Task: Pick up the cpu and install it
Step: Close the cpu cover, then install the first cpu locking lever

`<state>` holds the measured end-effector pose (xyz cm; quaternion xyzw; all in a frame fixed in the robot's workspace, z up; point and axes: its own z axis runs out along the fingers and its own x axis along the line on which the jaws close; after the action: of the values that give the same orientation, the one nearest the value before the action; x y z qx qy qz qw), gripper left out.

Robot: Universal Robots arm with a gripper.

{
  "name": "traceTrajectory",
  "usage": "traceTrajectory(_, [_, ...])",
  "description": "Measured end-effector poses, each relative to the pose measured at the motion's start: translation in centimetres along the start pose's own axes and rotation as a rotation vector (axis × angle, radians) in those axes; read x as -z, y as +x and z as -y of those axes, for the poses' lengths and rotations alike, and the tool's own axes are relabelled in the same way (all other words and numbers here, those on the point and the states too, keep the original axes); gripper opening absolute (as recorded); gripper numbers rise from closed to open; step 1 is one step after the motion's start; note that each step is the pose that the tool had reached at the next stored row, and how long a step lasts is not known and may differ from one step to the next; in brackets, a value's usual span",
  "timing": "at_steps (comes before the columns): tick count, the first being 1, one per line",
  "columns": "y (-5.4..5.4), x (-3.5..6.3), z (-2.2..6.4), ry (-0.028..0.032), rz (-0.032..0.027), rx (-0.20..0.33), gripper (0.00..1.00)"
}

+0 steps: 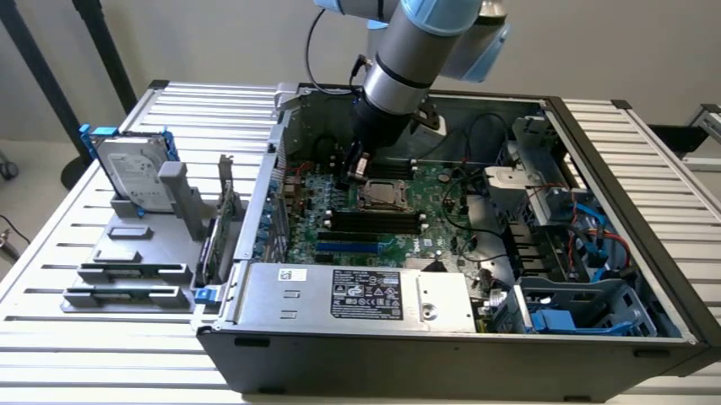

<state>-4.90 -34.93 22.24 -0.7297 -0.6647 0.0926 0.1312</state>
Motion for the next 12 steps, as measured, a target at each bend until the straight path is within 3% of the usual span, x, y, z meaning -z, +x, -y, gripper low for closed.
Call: traceTrajectory(12, [0.0, 0.0, 0.0, 0.0, 0.0, 0.0, 0.11])
